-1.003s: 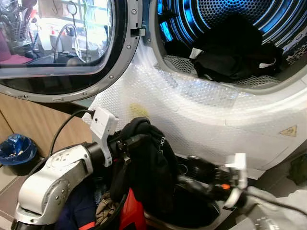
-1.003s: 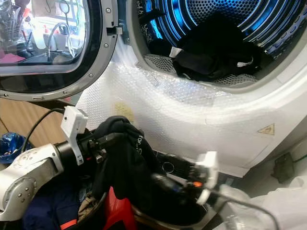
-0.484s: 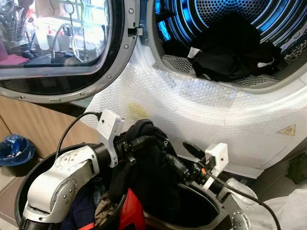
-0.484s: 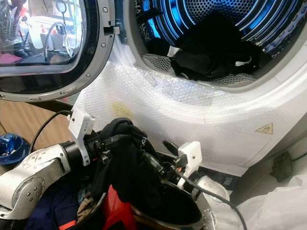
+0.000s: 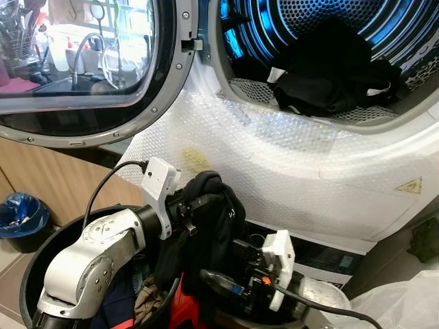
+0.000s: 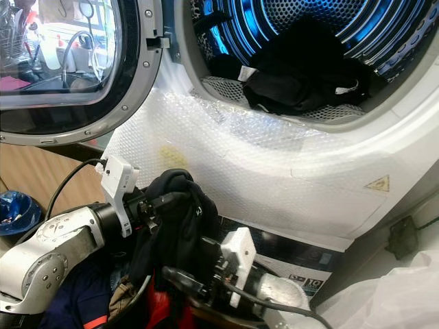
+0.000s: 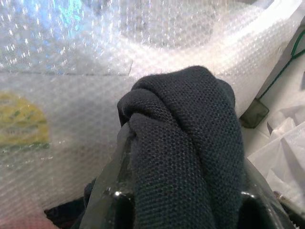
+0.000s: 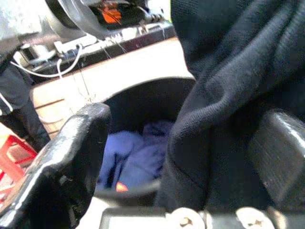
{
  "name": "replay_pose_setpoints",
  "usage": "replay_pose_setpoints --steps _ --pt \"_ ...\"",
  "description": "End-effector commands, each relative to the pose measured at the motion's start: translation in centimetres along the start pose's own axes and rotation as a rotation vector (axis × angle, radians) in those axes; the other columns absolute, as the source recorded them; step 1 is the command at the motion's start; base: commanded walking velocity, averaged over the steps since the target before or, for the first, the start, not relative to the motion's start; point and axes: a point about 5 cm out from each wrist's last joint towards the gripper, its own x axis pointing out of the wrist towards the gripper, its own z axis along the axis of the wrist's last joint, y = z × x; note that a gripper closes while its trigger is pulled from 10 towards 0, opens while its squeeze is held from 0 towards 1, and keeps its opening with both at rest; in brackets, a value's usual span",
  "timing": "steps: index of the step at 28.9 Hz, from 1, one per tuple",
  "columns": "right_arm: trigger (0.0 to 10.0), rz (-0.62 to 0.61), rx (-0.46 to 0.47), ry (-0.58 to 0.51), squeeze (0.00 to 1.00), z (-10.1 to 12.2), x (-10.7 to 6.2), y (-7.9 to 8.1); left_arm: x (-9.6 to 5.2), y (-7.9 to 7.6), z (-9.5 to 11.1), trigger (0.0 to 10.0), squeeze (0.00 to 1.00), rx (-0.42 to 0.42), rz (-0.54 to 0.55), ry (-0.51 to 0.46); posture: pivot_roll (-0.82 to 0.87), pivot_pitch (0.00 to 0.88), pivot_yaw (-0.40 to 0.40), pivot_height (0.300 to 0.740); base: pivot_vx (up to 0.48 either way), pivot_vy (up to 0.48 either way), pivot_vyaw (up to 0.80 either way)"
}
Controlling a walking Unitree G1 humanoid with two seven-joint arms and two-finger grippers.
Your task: Clothes washing
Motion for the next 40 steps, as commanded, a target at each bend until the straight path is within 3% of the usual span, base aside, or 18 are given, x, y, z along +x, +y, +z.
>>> replay_pose_setpoints --steps 1,5,8,10,12,15,17,21,23,26,30,32,36,38,40 --pt "10.0 0.005 -0.002 -0.006 0.0 0.3 0.4 0.1 0.4 -0.4 0.6 0.0 0.0 0.032 -0.022 -0.022 0.02 0.033 -0.06 0.74 0.0 0.0 0.0" --pt "10.0 0.065 0.002 0.022 0.0 -0.1 1.9 1.5 0.6 -0.4 0.6 0.0 0.0 0.032 -0.019 -0.025 0.02 0.031 -0.061 0.74 0.0 0.0 0.0" --pt "10.0 0.015 -0.023 0.085 0.0 -1.1 3.0 1.4 0.9 -0.2 0.7 0.0 0.0 0.032 -0.002 -0.032 0.02 0.033 -0.062 0.74 0.0 0.0 0.0" --pt "10.0 -0.218 -0.023 0.084 0.0 -1.4 4.1 -0.5 1.0 -0.1 0.8 0.0 0.0 0.023 0.015 -0.036 0.02 0.042 -0.064 0.74 0.0 0.0 0.0" --pt "10.0 -0.315 0.002 0.053 0.0 -1.2 4.3 -1.3 1.1 -0.1 0.7 0.0 0.0 0.018 0.027 -0.035 0.02 0.042 -0.064 0.74 0.0 0.0 0.0" --pt "10.0 -0.356 0.021 0.035 0.0 -0.9 4.2 -1.6 1.1 -0.1 0.7 0.0 0.0 0.013 0.034 -0.032 0.03 0.05 -0.066 0.74 0.0 0.0 0.0" --pt "10.0 -0.338 0.026 0.033 0.0 -0.9 4.2 -1.5 1.1 -0.1 0.7 0.0 0.0 0.011 0.039 -0.033 0.03 0.052 -0.065 0.74 0.0 0.0 0.0" --pt "10.0 -0.198 0.153 -0.038 0.0 -0.5 4.3 -0.4 1.2 -0.1 0.6 0.0 0.0 0.011 0.043 -0.033 0.03 0.054 -0.064 0.74 0.0 0.0 0.0" --pt "10.0 -0.012 0.198 -0.078 0.0 0.1 3.3 0.8 1.2 0.0 0.7 0.0 0.0 0.01 0.042 -0.035 0.02 0.056 -0.06 0.74 0.0 0.0 0.0" --pt "10.0 0.06 0.211 -0.053 0.0 -0.4 2.3 1.0 1.2 0.0 0.7 0.0 0.0 0.009 0.044 -0.035 0.02 0.056 -0.06 0.74 0.0 0.0 0.0" --pt "10.0 0.06 0.167 0.002 0.0 -1.0 1.6 0.7 1.3 0.0 0.7 0.0 0.0 0.007 0.046 -0.035 0.02 0.057 -0.061 0.74 0.0 0.0 0.0" --pt "10.0 -0.048 0.1 0.043 0.0 -1.3 2.0 -0.1 1.4 -0.1 0.7 0.0 0.0 0.004 0.043 -0.038 0.02 0.056 -0.062 0.74 0.0 0.0 0.0" --pt "10.0 -0.114 0.096 0.033 0.0 -1.1 2.5 -0.4 1.4 -0.1 0.7 0.0 0.0 0.003 0.043 -0.035 0.02 0.056 -0.061 0.74 0.0 0.0 0.0" --pt "10.0 -0.227 0.006 0.082 0.0 -1.7 2.7 -1.2 1.3 0.0 0.6 0.0 0.0 0.0 0.061 -0.03 0.02 0.054 -0.065 0.74 0.0 0.0 0.0" --pt "10.0 -0.271 -0.013 0.083 0.0 -1.9 2.7 -1.5 1.3 0.1 0.5 0.0 0.0 -0.005 0.075 -0.029 0.02 0.054 -0.066 0.74 0.0 0.0 0.0"
